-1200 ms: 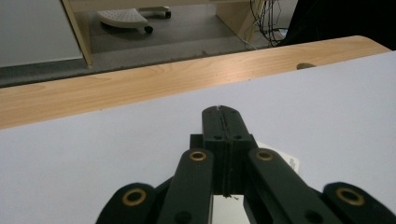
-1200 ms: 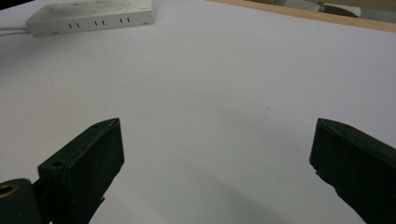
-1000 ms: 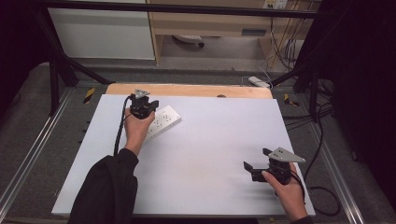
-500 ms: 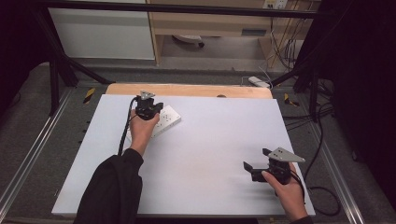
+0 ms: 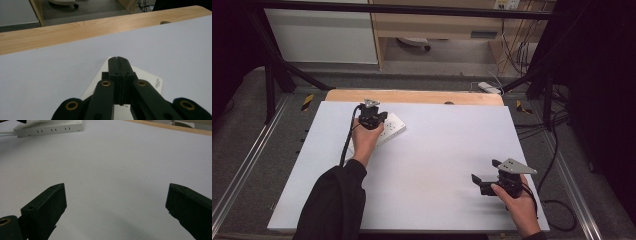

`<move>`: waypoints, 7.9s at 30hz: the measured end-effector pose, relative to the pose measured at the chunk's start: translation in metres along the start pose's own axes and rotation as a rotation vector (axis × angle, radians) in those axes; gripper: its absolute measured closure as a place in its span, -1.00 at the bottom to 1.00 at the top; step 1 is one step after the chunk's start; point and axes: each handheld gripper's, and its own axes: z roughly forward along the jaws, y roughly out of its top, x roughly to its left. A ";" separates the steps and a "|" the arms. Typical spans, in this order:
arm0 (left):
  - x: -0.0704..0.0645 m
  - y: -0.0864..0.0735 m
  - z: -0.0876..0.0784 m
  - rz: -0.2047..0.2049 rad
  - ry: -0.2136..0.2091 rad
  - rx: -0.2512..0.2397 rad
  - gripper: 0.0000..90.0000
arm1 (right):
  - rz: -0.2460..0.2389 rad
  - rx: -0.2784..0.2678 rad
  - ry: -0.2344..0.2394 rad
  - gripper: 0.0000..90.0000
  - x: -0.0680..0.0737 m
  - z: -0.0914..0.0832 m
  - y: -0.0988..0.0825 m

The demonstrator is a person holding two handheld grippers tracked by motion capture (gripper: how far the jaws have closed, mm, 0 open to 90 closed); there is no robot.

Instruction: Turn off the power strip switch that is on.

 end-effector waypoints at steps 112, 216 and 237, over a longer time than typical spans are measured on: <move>0.006 0.002 0.027 0.009 0.052 0.117 1.00 | 0.024 0.005 0.016 -0.92 -0.003 -0.002 -0.002; -0.005 0.013 -0.127 -0.031 -0.177 -0.235 -0.86 | 0.022 0.003 0.016 -0.93 -0.004 0.001 0.000; 0.020 -0.026 -0.199 -0.035 -0.126 -0.276 -0.89 | 0.017 0.009 0.008 -0.93 -0.002 0.001 -0.001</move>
